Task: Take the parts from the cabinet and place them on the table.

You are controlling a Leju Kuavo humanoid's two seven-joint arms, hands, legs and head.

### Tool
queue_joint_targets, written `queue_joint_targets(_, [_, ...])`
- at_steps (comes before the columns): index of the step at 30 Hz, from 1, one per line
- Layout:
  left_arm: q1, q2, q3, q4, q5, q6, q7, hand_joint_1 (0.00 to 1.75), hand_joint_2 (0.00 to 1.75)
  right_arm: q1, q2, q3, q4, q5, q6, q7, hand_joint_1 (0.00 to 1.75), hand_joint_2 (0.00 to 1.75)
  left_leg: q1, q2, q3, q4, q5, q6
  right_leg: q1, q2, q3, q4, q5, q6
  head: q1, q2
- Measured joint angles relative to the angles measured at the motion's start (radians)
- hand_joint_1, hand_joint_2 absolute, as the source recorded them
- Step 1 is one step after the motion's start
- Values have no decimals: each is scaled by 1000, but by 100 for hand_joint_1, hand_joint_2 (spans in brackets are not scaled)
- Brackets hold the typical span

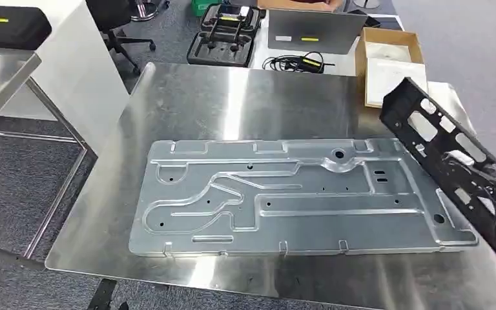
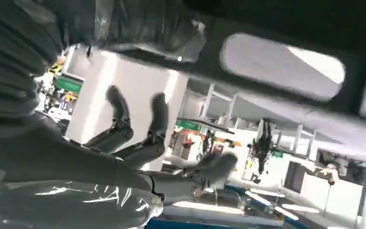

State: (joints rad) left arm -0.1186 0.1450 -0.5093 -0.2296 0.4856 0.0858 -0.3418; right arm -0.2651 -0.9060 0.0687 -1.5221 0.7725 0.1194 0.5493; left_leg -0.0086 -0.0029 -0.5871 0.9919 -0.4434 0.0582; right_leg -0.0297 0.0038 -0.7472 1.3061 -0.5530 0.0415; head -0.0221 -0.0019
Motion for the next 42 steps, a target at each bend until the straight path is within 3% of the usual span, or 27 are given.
queue_joint_targets(1, [0, 0, 0, 0, 2, 8, 7, 0, 0, 0, 0, 0, 3, 0, 0, 0, 0, 0, 1, 0, 0, 5, -4, -2, -2, 0, 20, -42, 33, 2, 0, 0])
queue_joint_targets(3, [0, -2, 0, 0, 5, 31, 24, 0, 0, -4, 0, 0, 7, 0, 0, 0, 0, 0, 4, -2, 0, 24, -17, -11, -8, -1, 105, -207, 117, 7, 0, 0])
queue_joint_targets(4, [-1, -1, 0, 0, 8, 44, 32, 0, 0, -4, 2, 0, 8, 0, -1, 0, 0, 0, 3, -3, -4, 34, -25, -18, -8, 0, 123, -239, 95, 5, 0, 0])
queue_joint_targets(5, [-2, 0, 0, 0, 9, 56, 38, 0, 0, -8, 5, 0, 8, -1, -1, -1, 0, 0, -2, -4, -11, 48, -31, -25, 0, 2, 125, -247, 98, -3, 0, 0])
queue_joint_targets(6, [-2, -1, 0, 0, 9, 64, 43, 0, 0, -6, 8, 0, 8, -2, -2, -1, 0, 0, -2, -5, -14, 45, -30, -28, -2, 2, 123, -241, 99, -12, -2, 0])
queue_joint_targets(8, [-2, -2, 0, 0, 8, 77, 58, 0, 0, -6, 10, 0, 8, -2, 0, -1, 0, 0, -1, -5, -11, 43, -27, -33, 2, 3, 120, -241, 100, -22, -2, 0])
queue_joint_targets(10, [-2, -2, 0, 0, 8, 82, 66, 0, 0, -14, 10, 0, 7, -2, 8, -2, 0, 0, 2, -4, -20, 68, -51, -45, -3, 1, 126, -248, 102, -33, -2, 0])
queue_joint_targets(11, [-4, -3, 0, 0, 8, 83, 69, 0, 0, -17, 11, 0, 7, -2, 11, -2, 0, 0, 3, -3, -46, 122, -84, -52, -4, 0, 127, -249, 102, -37, -9, 0])
queue_joint_targets(13, [-5, -4, 0, 0, 8, 85, 77, 0, 0, -22, 13, 2, 7, -2, 16, -2, 0, 0, 7, -3, -119, 268, -148, -60, -3, -3, 126, -248, 101, -39, -8, 0])
queue_joint_targets(14, [-4, -5, 0, 0, 8, 90, 78, 0, 0, -24, 17, 2, 7, -2, 17, -2, 0, 0, 8, -3, -148, 320, -159, -61, -2, -3, 126, -248, 100, -40, -8, 0])
queue_joint_targets(15, [-3, -6, 0, 0, 7, 96, 79, 0, 0, -25, 20, 4, 7, -3, 19, -2, 0, 0, 8, -3, -159, 335, -150, -59, -2, -3, 127, -248, 100, -41, -8, 0])
queue_joint_targets(16, [-3, -7, 0, 0, 6, 101, 80, 0, 0, -25, 22, 6, 7, -4, 20, -2, 0, 0, 8, -3, -147, 301, -118, -57, -1, -2, 128, -248, 100, -41, -8, 0])
queue_joint_targets(18, [-5, -6, 0, 0, 5, 106, 80, 0, 0, -26, 22, 9, 5, -3, 20, -1, 0, 0, 7, -3, -75, 145, -30, -44, 0, -2, 132, -248, 99, -40, -8, 0])
queue_joint_targets(19, [-5, -6, 0, 0, 5, 109, 80, 0, 0, -28, 22, 9, 1, -3, 19, -1, 0, 0, 5, -3, -38, 65, -6, -35, 1, -2, 134, -249, 98, -39, -7, 0])
queue_joint_targets(20, [-6, -5, 0, 0, 4, 112, 80, 0, 0, -29, 24, 9, -1, -4, 19, -1, 0, 0, -2, -4, -26, 46, -21, -28, 5, -2, 132, -249, 97, -35, -6, 0])
queue_joint_targets(23, [-6, -6, 0, 0, 0, 115, 80, 0, 0, -33, 27, 11, -6, -3, 18, -1, 0, 0, -5, -4, -27, 40, -16, -26, 1, 0, 134, -263, 104, -17, -7, 0])
queue_joint_targets(24, [-6, -6, 0, 0, 0, 115, 80, 0, 0, -34, 26, 11, -12, -3, 16, -1, 0, 0, 0, -3, -20, 23, -8, -18, 5, -1, 139, -268, 105, -7, -7, 0])
queue_joint_targets(26, [-7, -7, 0, 0, 0, 115, 81, 0, 0, -43, 26, 11, -17, 0, 13, -2, 0, 0, 5, -1, -4, 1, 3, -8, 2, -3, 120, -219, 68, -8, -4, 0])
queue_joint_targets(28, [-8, -8, 0, 0, 6, 119, 89, 0, 0, -49, 27, 13, -21, 8, 5, -2, 0, 0, 4, -1, -5, 2, 3, -4, 3, -2, 53, -75, -4, -6, -2, 0])
queue_joint_targets(34, [-8, -8, 0, 0, 6, 119, 90, 0, 0, -49, 27, 13, -21, 9, 5, -2, 0, 0, 4, -1, -5, 2, 3, -4, 3, -2, 49, -66, -8, -5, -2, 0])
queue_joint_targets(36, [-7, -9, 0, 0, 8, 121, 91, 0, 0, -49, 28, 14, -24, 11, 5, -2, 0, 0, 3, -1, -5, 2, 2, -3, 3, -2, 27, -23, -23, -4, -2, 0])
queue_joint_targets(37, [-5, -11, 0, 0, 8, 122, 96, 0, 0, -49, 31, 19, -26, 15, 5, -3, 0, 0, 2, -1, -5, 4, 1, -2, 2, -2, 1, 26, -28, -2, -2, 0])
queue_joint_targets(38, [-5, -14, 0, 0, 9, 125, 100, 0, 0, -57, 34, 28, -36, 20, 4, -8, 0, 0, 3, -3, -4, 14, -6, -6, 0, -3, 71, -123, 72, -1, -2, 0])
queue_joint_targets(39, [-7, -14, 0, 0, 9, 141, 117, 0, 0, -92, 43, 47, -69, 49, 5, -23, 0, 0, -4, -5, -19, 41, -18, -26, 4, -1, 132, -249, 98, -16, -3, 0])
queue_joint_targets(41, [-6, -14, 0, 0, 9, 143, 124, 0, 0, -114, 53, 63, -91, 62, 8, -24, 0, 0, -4, -6, -20, 41, -18, -32, 5, 0, 130, -251, 102, -28, -4, 0])
queue_joint_targets(42, [-6, -14, 0, 0, 10, 145, 125, 0, 0, -129, 59, 70, -104, 69, 11, -24, 0, 0, 0, -5, -24, 50, -31, -41, 1, -2, 131, -256, 106, -34, -2, 0])
